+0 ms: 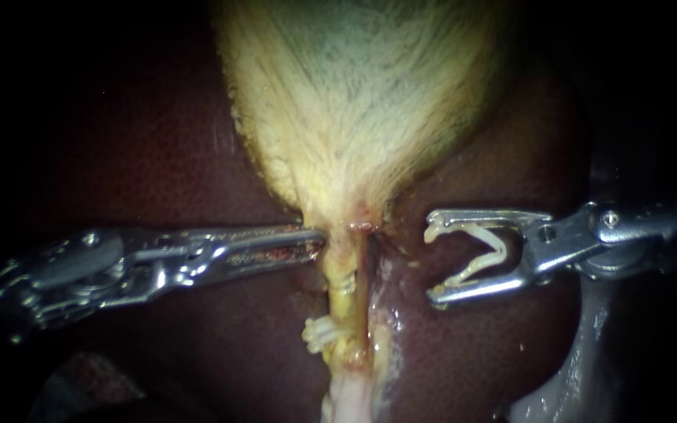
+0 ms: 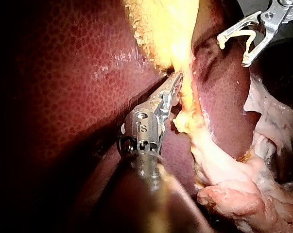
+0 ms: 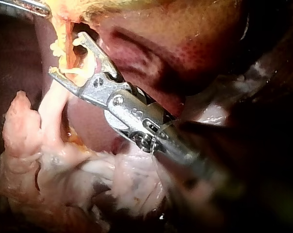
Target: Clipping third clip left tube
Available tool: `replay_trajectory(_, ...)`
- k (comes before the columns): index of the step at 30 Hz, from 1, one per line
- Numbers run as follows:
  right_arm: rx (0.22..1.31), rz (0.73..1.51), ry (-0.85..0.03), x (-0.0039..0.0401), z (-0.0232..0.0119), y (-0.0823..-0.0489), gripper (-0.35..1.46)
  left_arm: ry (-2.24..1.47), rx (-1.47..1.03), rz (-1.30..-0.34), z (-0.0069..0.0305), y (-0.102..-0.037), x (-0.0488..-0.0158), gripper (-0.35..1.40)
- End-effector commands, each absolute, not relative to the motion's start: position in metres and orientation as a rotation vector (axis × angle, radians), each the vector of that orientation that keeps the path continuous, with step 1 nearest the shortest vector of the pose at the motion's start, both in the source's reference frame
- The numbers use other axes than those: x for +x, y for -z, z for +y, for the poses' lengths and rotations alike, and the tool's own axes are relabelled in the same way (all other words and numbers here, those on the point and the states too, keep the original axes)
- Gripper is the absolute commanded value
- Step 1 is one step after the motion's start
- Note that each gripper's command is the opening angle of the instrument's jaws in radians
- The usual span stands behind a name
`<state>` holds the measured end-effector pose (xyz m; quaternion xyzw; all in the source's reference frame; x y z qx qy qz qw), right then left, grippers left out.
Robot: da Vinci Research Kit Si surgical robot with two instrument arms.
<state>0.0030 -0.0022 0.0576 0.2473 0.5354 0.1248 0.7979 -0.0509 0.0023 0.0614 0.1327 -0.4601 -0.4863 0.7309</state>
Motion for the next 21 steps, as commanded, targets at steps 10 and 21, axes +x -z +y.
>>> replay_trajectory(10, 0.526, 1.151, -0.258, 0.0076, -0.0042, -0.0594, 0.60, 1.060, 0.305, -1.016, 0.0022, -0.0608, -0.0481, -0.35)
replay_trajectory(21, 0.575, 1.140, -0.290, 0.0130, -0.0069, -0.0643, 0.60, 1.067, 0.291, -1.011, 0.0018, -0.0595, -0.0447, -0.35)
